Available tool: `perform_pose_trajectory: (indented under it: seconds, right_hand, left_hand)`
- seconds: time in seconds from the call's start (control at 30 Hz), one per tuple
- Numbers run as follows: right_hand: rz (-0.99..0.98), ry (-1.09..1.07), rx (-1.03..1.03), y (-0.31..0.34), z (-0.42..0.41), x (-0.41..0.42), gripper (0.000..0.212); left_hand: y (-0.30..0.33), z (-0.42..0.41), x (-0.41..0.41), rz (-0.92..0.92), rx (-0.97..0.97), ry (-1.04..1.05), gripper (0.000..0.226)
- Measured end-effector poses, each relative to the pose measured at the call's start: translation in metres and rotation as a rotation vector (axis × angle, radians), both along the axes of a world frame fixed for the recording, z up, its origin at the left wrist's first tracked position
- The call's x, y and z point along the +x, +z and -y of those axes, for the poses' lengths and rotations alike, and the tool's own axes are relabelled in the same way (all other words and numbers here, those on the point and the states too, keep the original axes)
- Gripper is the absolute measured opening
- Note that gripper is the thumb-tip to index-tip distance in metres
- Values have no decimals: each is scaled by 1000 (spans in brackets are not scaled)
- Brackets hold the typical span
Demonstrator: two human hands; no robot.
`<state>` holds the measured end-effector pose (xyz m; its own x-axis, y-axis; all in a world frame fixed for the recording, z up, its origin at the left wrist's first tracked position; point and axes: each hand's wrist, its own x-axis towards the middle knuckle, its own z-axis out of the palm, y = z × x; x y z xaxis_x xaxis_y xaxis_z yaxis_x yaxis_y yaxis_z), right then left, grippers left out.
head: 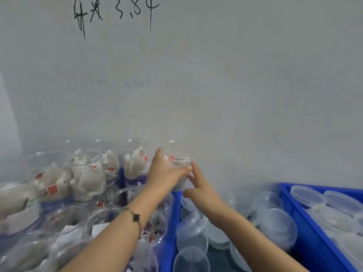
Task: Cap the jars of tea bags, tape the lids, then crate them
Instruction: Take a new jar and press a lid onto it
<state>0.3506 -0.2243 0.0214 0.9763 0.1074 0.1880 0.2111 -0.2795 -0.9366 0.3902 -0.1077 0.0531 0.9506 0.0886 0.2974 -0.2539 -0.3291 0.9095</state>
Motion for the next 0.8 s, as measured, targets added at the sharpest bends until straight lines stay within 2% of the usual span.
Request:
perform_pose_trajectory:
  seconds: [0.1,0.2,0.27,0.37,0.43,0.53,0.63,0.8]
  right_hand:
    - [57,-141,30,-11,13,-59,86]
    - [114,-346,55,-23,30,-114,72]
    - [82,-446,32,-29,45,-139,60]
    - [-67,-559,44,-46,63,-170,38]
    - [-134,-596,59,-62,67,-186,29]
    - [-133,-622,-16,-88,64,-208,19]
    - [-55,-605,-11,-104,59,-223,27]
    - [-38,-549,-36,-120,56,-226,36]
  left_hand:
    - [6,19,-44,12,60,-86,80]
    - [-10,47,-91,-14,93,-133,78]
    - [-25,65,-118,-53,115,-98,81]
    - [-55,86,-161,-127,142,-18,83]
    - [-79,96,-193,-130,131,94,85]
    - [-117,104,-231,-138,96,224,94]
    - [-137,97,-246,-107,34,240,94]
    - [-153,81,-246,71,2,257,96]
